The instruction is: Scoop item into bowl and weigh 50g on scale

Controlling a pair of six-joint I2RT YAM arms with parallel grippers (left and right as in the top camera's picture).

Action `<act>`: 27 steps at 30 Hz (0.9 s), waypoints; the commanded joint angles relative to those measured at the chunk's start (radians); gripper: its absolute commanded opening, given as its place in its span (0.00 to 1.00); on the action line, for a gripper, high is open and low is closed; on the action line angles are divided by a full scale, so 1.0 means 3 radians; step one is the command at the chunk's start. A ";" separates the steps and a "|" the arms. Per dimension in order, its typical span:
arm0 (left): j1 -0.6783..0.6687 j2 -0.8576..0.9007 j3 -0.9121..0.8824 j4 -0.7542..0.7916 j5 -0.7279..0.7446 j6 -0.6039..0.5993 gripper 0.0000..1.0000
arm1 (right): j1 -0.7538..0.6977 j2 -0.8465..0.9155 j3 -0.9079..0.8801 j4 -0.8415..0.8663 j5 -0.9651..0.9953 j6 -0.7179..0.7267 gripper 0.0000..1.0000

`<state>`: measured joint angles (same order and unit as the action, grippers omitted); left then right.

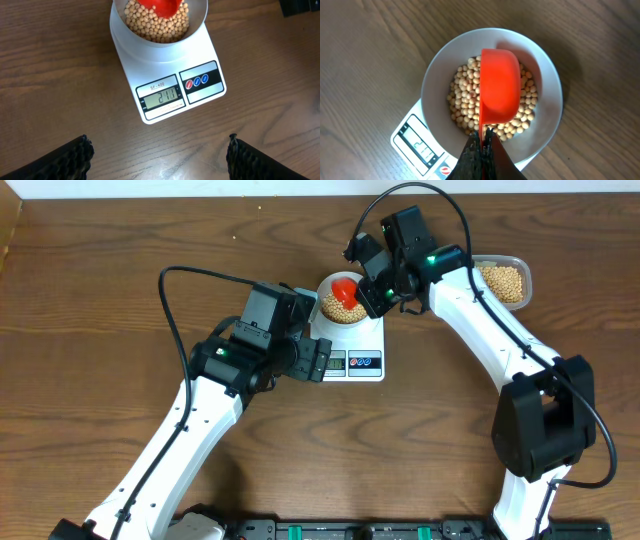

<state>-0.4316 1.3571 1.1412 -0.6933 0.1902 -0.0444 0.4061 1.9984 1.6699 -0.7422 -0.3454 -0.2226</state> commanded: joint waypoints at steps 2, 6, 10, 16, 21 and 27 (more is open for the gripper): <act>0.0017 -0.0066 -0.0019 -0.0008 0.0028 0.0034 0.88 | 0.0025 0.0056 -0.0038 -0.0003 -0.0128 0.0083 0.01; 0.0017 -0.0066 -0.0019 -0.0008 0.0028 0.0034 0.88 | 0.0024 0.0056 -0.0038 -0.0003 -0.0219 0.0095 0.01; 0.0017 -0.0066 -0.0019 -0.0008 0.0028 0.0034 0.88 | 0.0019 0.0056 -0.0038 0.0025 -0.0216 0.0117 0.01; 0.0017 -0.0066 -0.0019 -0.0009 0.0028 0.0034 0.88 | -0.0092 0.0052 0.0066 0.0069 -0.0220 0.0117 0.01; 0.0017 -0.0066 -0.0019 -0.0008 0.0028 0.0034 0.88 | -0.0144 0.0043 0.0172 -0.0031 -0.0303 0.0117 0.01; 0.0017 -0.0066 -0.0019 -0.0008 0.0028 0.0036 0.88 | -0.0210 0.0033 0.0174 -0.0043 -0.0760 0.0121 0.01</act>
<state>-0.4316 1.3571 1.1412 -0.6933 0.1902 -0.0444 0.3576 1.9984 1.6974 -0.7490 -0.4603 -0.1947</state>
